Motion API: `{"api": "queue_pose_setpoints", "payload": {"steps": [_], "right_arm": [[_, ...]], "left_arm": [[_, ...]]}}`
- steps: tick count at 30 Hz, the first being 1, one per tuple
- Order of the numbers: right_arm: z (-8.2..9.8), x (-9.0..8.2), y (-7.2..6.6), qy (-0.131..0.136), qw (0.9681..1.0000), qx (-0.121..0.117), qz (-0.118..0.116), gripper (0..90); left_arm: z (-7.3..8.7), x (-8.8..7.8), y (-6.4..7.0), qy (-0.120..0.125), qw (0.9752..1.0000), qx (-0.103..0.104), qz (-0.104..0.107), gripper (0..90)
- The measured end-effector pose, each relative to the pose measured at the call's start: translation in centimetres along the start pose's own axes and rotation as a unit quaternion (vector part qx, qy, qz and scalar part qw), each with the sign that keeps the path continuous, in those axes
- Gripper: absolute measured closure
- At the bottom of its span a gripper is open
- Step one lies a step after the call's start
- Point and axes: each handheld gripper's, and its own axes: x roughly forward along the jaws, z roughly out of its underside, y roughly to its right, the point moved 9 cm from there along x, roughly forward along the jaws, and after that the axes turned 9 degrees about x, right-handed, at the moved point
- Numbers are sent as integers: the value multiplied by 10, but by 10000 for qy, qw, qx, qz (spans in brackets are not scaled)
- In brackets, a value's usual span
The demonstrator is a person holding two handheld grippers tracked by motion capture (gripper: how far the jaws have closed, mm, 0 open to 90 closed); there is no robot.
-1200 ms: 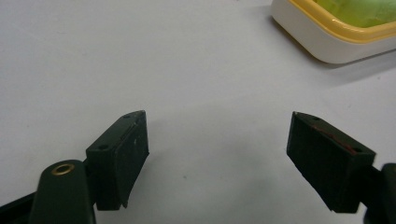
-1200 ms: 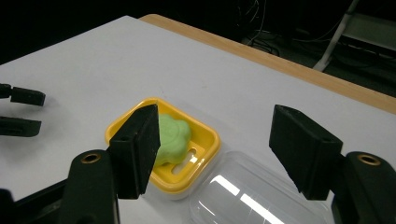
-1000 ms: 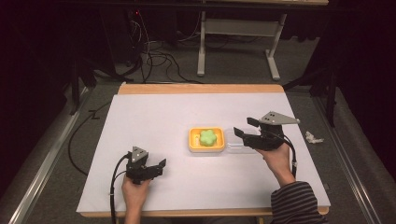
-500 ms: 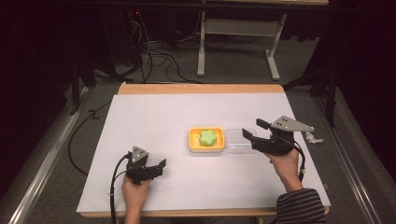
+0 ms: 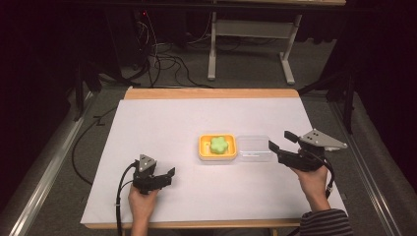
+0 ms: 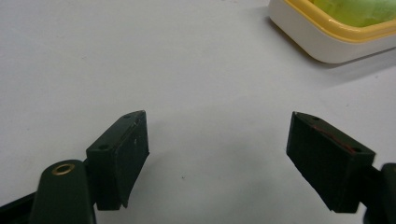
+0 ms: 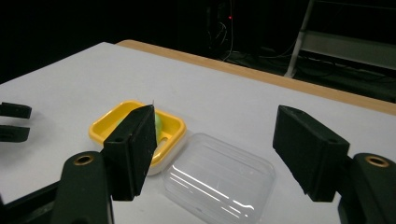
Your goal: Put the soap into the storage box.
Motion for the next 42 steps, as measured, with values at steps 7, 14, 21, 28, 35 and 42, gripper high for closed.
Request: {"api": "queue_pose_setpoints", "payload": {"steps": [7, 14, 21, 28, 35, 42], "right_arm": [[8, -12, 7, 95, 9999, 67, 78, 313], [19, -14, 6, 59, 9999, 37, 95, 313], [31, -17, 9, 37, 9998, 167, 116, 314], [47, -18, 15, -28, 9994, 290, 181, 315], [63, -15, 17, -164, 9988, 387, 240, 315], [75, -10, 16, -293, 9985, 380, 270, 315]], "left_arm": [[0, 0, 0, 5, 10000, 2, -12, 216], [0, 0, 1, 3, 10000, -18, 23, 217], [0, 0, 0, -10, 10000, 4, 19, 216], [0, 0, 0, 6, 10000, 7, 19, 216], [0, 0, 1, 4, 10000, 5, 28, 216], [0, 0, 0, -9, 10000, 4, 23, 216]]}}
